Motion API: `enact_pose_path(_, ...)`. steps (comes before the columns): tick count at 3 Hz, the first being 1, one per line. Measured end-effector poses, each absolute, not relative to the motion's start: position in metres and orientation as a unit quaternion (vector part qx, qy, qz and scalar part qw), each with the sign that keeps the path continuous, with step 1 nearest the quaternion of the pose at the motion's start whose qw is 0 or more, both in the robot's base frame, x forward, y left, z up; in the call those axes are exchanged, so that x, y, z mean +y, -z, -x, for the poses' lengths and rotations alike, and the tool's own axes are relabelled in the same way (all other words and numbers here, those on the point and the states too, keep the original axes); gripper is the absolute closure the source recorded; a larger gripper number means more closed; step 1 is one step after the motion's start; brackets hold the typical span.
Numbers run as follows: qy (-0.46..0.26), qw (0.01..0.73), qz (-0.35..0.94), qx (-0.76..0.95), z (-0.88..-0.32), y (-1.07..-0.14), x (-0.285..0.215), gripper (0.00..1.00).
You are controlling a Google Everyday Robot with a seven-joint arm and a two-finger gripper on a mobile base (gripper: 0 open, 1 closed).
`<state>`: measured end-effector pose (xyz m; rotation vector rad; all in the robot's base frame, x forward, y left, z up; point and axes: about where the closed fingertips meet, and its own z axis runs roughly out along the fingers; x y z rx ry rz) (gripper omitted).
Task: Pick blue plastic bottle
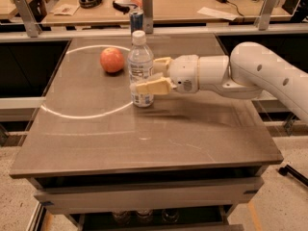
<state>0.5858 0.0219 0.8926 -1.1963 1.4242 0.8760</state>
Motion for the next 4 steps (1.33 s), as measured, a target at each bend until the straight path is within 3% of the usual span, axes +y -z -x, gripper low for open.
enact_pose_path(2, -0.363, 0.515, 0.501, 0.593, -0.592, -0.905, 0.01, 0.87)
enact_pose_path(3, -0.355, 0.519, 0.516, 0.581, -0.598, -0.941, 0.008, 1.0)
enact_pose_path(4, -0.355, 0.52, 0.517, 0.58, -0.598, -0.942, 0.008, 1.0)
